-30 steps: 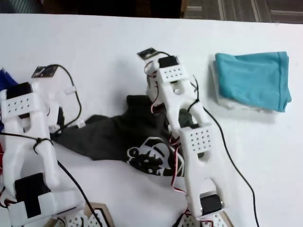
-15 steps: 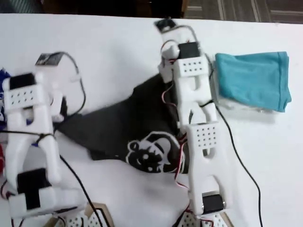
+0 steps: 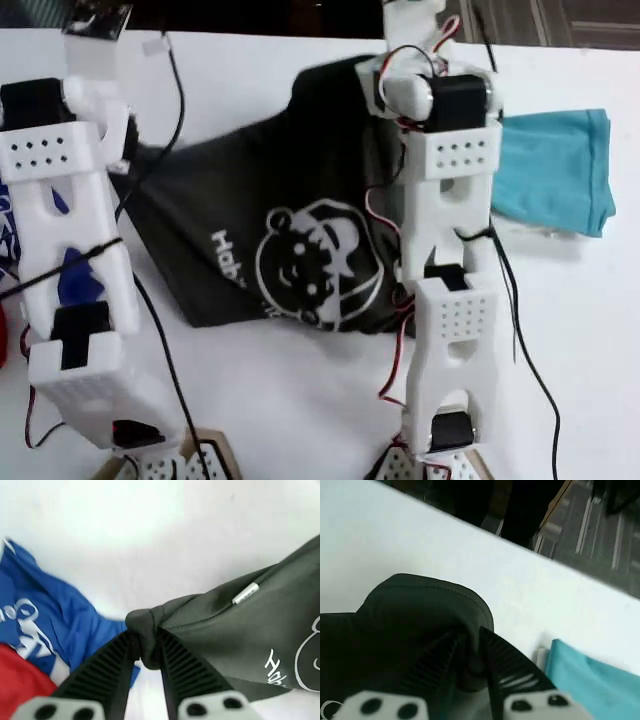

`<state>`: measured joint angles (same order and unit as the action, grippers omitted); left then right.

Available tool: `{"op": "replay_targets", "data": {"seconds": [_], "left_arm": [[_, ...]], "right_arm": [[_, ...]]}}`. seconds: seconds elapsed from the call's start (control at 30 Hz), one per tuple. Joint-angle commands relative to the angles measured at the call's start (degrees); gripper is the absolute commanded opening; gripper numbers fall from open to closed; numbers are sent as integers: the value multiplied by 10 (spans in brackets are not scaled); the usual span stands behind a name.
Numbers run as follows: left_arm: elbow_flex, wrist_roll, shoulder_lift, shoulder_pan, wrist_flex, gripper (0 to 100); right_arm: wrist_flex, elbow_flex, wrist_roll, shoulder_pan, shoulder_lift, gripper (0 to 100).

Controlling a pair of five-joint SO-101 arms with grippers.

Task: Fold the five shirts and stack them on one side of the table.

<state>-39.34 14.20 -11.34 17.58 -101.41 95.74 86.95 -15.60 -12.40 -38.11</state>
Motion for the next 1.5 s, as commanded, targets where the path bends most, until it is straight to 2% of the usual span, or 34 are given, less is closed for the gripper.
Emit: {"op": "replay_targets", "data": {"seconds": [0.0,0.17,0.37,0.5,0.7,0.83,1.03,1.23,1.33,1.47], "left_arm": [[-67,-7,46,-14,-10,24],[-109,-4,84,-11,-9,24],[-89,-4,128,-10,-10,24],[6,-4,158,-10,-11,24],[205,39,216,-11,-10,24],[317,73,251,-10,-9,24],[448,83,263,-11,0,24],[604,83,263,-12,88,24],[660,83,263,-13,115,24],[711,83,263,-14,141,24]], "right_arm": [[-24,25,-2,6,73,20],[-35,25,-2,6,131,20],[-4,20,-2,1,177,20],[56,20,-3,2,177,20],[57,-46,-3,14,200,20],[58,-207,-3,13,276,20],[51,-597,3,13,451,20],[-71,-993,-11,15,596,20],[-123,-1150,-74,2,664,20],[-138,-1305,-184,-12,732,20]]}}
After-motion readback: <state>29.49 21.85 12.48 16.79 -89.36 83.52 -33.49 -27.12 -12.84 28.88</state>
